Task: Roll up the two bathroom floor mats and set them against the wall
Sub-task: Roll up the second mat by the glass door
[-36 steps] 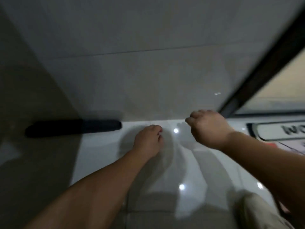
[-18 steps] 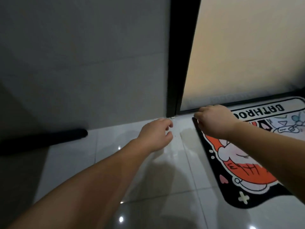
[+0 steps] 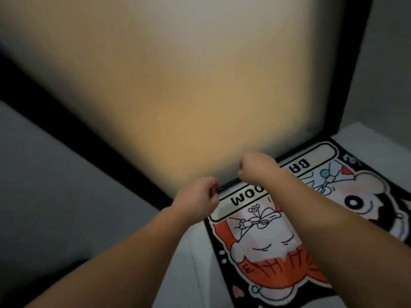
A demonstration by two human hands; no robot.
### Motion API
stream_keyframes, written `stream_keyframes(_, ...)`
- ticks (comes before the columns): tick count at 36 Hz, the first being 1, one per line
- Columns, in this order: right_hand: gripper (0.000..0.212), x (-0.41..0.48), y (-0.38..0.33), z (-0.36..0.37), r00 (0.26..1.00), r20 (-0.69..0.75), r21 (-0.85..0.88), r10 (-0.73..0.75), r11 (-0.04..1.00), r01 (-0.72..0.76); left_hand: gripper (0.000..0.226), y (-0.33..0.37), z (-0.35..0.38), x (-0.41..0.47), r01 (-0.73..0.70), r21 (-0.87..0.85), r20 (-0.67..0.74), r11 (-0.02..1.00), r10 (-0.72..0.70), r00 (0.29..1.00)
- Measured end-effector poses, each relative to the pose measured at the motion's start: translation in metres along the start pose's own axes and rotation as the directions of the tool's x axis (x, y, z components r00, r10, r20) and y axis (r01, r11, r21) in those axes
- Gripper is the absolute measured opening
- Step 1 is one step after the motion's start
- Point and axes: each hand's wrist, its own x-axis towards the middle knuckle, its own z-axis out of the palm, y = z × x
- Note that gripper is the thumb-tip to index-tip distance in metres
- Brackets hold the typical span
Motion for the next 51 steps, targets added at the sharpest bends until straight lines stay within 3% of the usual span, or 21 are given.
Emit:
stream_keyframes(6,0.014,-0.007,0.085,-0.003,0.983,-0.059,0.089,0.175,0.982,-0.169,0.028,0.048,0.011,0.057,-0.072,-0.045,-0.008,0.996,0.072,0.997)
stream_keyframes(13,0.020,-0.027,0.147,0.005,0.926,-0.054,-0.073,0.375,0.923,-0.378,0.019,0.060,0.050,0.106,-0.185,-0.144,-0.040,0.972,0.181,0.983)
stream_keyframes(22,0.026,-0.064,0.156,-0.019,0.819,-0.078,-0.257,0.568,0.783,-0.567,0.035,0.063,0.067,0.160,-0.368,-0.216,-0.021,0.905,0.372,0.928)
stream_keyframes(26,0.029,-0.071,0.147,-0.034,0.778,-0.082,-0.247,0.623,0.744,-0.622,0.040,0.070,0.069,0.165,-0.387,-0.216,-0.029,0.897,0.390,0.920)
stream_keyframes(36,0.037,-0.084,0.198,-0.023,0.702,-0.026,-0.236,0.712,0.678,-0.696,0.047,0.095,0.097,0.158,-0.576,-0.143,0.077,0.805,0.589,0.804)
stream_keyframes(39,0.054,-0.086,0.227,-0.006,0.659,0.009,-0.193,0.752,0.648,-0.737,0.050,0.099,0.098,0.156,-0.568,-0.103,0.116,0.816,0.578,0.808)
stream_keyframes(43,0.056,-0.079,0.264,0.009,0.615,0.074,-0.099,0.785,0.619,-0.779,0.053,0.098,0.099,0.149,-0.542,-0.072,0.132,0.837,0.547,0.827)
stream_keyframes(51,0.081,-0.065,0.322,0.041,0.619,0.142,0.020,0.773,0.623,-0.782,0.050,0.094,0.098,0.135,-0.445,-0.024,0.138,0.895,0.444,0.885)
